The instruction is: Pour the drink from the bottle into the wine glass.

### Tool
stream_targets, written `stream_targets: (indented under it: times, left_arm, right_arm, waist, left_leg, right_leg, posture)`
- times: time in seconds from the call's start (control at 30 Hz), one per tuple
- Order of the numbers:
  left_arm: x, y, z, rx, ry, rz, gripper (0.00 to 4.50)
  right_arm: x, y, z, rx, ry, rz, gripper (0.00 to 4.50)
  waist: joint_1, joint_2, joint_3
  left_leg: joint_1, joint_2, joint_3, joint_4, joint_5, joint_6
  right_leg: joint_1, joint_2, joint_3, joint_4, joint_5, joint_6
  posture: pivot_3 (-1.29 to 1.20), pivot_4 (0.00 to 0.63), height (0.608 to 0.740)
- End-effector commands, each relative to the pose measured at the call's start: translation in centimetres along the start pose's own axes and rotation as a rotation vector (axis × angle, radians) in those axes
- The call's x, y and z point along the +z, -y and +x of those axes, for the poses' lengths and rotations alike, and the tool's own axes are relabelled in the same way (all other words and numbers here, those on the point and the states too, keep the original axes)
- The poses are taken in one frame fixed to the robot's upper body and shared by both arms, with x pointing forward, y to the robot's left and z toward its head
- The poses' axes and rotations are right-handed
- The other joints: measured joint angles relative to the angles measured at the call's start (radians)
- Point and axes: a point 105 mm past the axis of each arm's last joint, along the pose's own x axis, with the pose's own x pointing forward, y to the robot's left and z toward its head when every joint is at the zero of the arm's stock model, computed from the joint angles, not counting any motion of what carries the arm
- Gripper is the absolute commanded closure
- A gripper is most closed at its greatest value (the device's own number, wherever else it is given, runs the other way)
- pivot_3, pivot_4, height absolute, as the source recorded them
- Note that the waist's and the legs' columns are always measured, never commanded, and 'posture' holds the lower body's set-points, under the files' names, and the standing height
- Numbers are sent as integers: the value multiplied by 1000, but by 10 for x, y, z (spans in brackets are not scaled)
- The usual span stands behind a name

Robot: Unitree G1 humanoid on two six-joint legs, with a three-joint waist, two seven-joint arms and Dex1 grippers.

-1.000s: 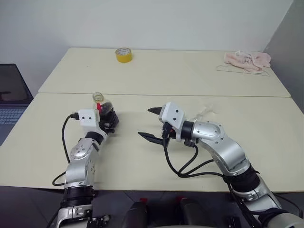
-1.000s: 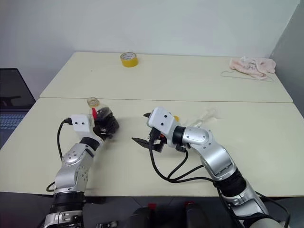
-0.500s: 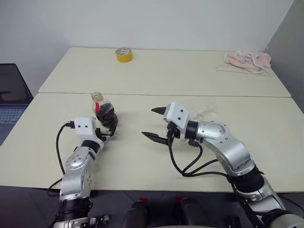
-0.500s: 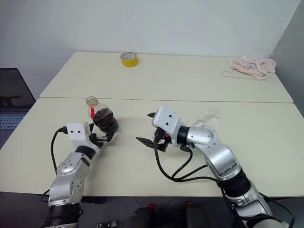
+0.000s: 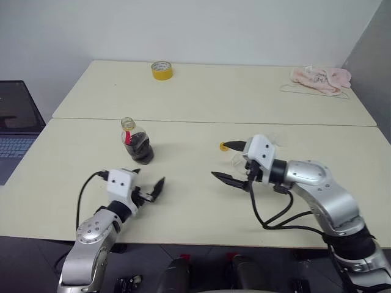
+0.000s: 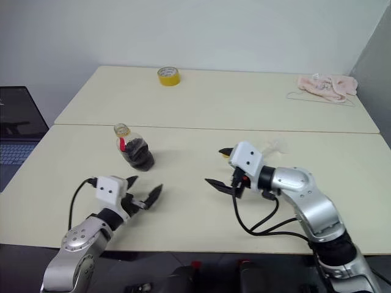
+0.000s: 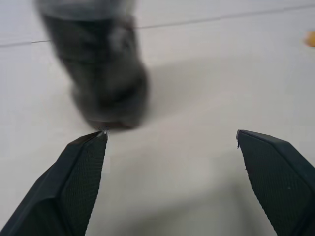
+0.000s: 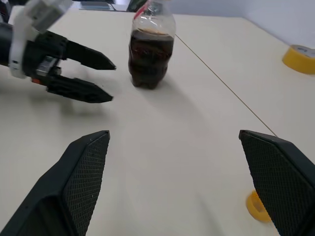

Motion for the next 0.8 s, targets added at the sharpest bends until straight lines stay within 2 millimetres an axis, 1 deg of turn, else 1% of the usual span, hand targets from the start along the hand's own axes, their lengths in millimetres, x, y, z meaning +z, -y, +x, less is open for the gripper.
stream_targets:
  times: [0.03,0.1,0.13,0.2,0.27,0.3,0.4,0.43,0.5,0.8]
  left_arm:
    - [29,28,2,-182,57,62,52]
    - [35,40,3,-270,49,79,52]
    - [37,45,4,-318,41,98,52]
    - [40,50,5,-371,30,120,52]
    - [47,55,8,-427,28,134,52]
    - [49,57,8,-460,26,135,52]
    - [54,65,9,-543,16,157,52]
    - [55,66,10,-561,12,165,52]
    - [55,67,10,-579,6,175,52]
    - [58,66,14,-600,10,212,52]
  right_arm:
    - [6,11,-22,-35,-16,-97,0]
    - [0,19,-31,-60,-67,-161,0]
    - [-6,24,-36,-73,-110,-216,0]
    - [-17,31,-43,-91,-172,-289,0]
    - [-30,50,-49,-183,-255,-374,0]
    - [-37,56,-51,-204,-294,-419,0]
    - [-65,65,-59,-200,-445,-589,0]
    - [-71,66,-60,-196,-468,-623,0]
    - [-75,68,-59,-205,-470,-635,0]
    - [-77,85,-33,-289,-456,-799,0]
  waist:
    - [3,0,0]
    - [2,0,0]
    - [1,0,0]
    - [-2,1,0]
    - [-5,0,0]
    - [-5,0,0]
    - [-5,0,0]
    - [-5,0,0]
    - [-7,0,0]
    - [-6,1,1]
  left_leg:
    - [0,0,0,0,0,0]
    - [1,0,0,0,0,1]
    - [2,0,0,-1,0,1]
    - [5,0,1,-1,0,1]
    - [5,0,2,-2,0,1]
    - [6,0,3,-2,0,1]
    - [6,0,3,-1,1,-1]
    - [6,0,3,-1,1,-2]
    - [6,0,5,-2,2,-3]
    - [6,1,5,-1,2,-3]
  right_leg:
    - [0,0,0,0,0,0]
    - [2,0,0,0,0,0]
    - [2,1,0,0,0,0]
    - [4,1,0,0,0,0]
    - [5,1,1,-1,0,0]
    - [5,1,2,0,0,0]
    - [5,1,1,0,0,0]
    - [5,1,1,0,0,0]
    - [5,1,3,0,0,0]
    - [5,1,3,0,0,0]
  posture:
    - [0,150,740]
    - [0,150,740]
    - [0,150,740]
    - [0,150,740]
    - [0,150,740]
    - [0,150,740]
    - [0,150,740]
    - [0,150,740]
    - [0,150,740]
    - [0,150,740]
